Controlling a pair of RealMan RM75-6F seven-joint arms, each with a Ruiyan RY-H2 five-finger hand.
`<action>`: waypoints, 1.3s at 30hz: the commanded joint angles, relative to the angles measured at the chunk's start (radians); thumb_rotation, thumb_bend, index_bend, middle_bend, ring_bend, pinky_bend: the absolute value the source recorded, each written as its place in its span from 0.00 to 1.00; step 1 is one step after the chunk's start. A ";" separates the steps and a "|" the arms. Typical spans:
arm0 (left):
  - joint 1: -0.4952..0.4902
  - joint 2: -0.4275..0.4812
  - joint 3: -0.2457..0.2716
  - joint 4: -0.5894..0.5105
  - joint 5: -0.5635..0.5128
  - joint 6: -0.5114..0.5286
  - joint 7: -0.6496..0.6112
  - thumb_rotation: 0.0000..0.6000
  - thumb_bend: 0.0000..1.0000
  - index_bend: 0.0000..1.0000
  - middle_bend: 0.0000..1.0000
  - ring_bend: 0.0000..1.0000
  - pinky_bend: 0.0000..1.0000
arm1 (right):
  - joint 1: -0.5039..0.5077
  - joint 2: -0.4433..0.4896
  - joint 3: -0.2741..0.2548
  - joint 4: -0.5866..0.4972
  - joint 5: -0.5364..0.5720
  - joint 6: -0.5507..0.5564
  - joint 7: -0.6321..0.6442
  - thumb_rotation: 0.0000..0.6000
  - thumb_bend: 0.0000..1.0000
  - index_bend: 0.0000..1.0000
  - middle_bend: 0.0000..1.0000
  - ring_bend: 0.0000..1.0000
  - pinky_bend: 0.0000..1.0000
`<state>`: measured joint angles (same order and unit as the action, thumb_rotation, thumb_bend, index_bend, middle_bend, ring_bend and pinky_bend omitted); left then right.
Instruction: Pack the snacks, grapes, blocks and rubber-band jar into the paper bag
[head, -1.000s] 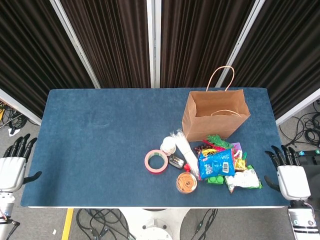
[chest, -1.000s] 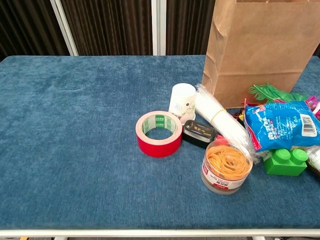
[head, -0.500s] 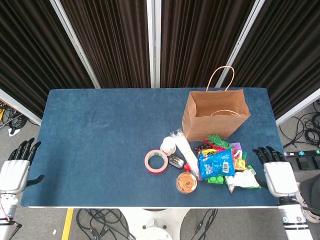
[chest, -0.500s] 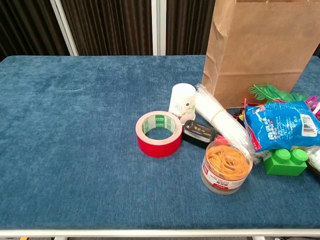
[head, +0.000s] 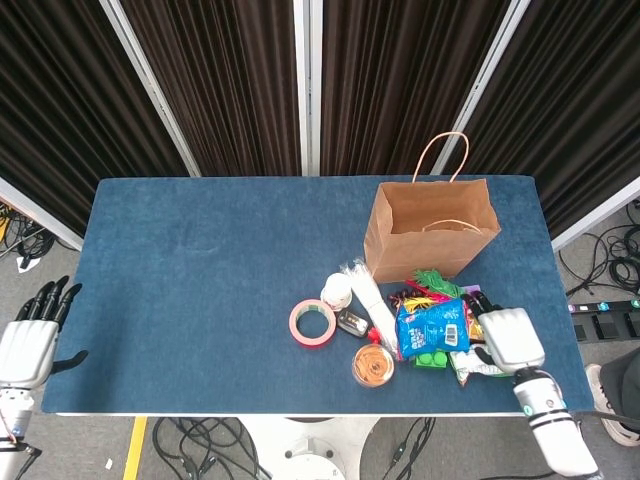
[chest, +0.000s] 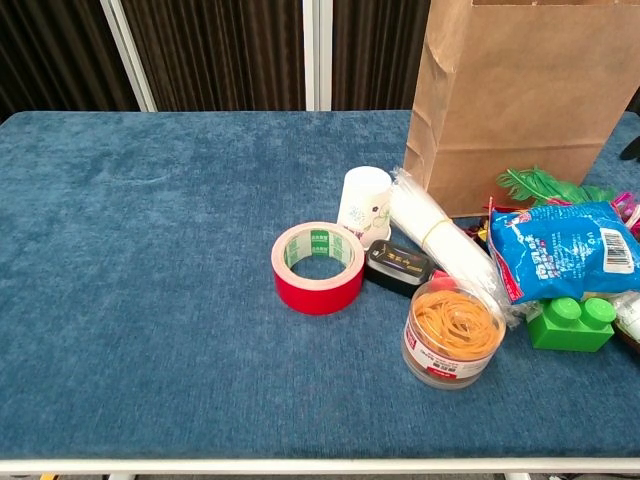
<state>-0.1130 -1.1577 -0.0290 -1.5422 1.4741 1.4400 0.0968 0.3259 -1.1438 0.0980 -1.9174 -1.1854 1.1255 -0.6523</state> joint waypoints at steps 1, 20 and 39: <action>0.000 0.001 0.001 0.005 0.000 -0.002 -0.004 1.00 0.11 0.12 0.13 0.02 0.21 | 0.050 -0.053 0.008 0.009 0.061 -0.036 -0.053 1.00 0.08 0.15 0.16 0.48 0.63; 0.000 -0.018 0.004 0.046 -0.005 -0.013 -0.027 1.00 0.11 0.12 0.13 0.02 0.21 | 0.159 -0.187 -0.020 0.062 0.201 -0.009 -0.195 1.00 0.13 0.31 0.38 0.63 0.68; -0.005 -0.014 0.002 0.020 0.011 -0.007 -0.021 1.00 0.11 0.12 0.13 0.02 0.21 | 0.147 -0.140 -0.044 -0.020 0.092 0.120 -0.156 1.00 0.19 0.66 0.59 0.68 0.70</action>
<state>-0.1184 -1.1712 -0.0268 -1.5218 1.4847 1.4331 0.0756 0.4795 -1.3050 0.0548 -1.9099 -1.0689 1.2265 -0.8193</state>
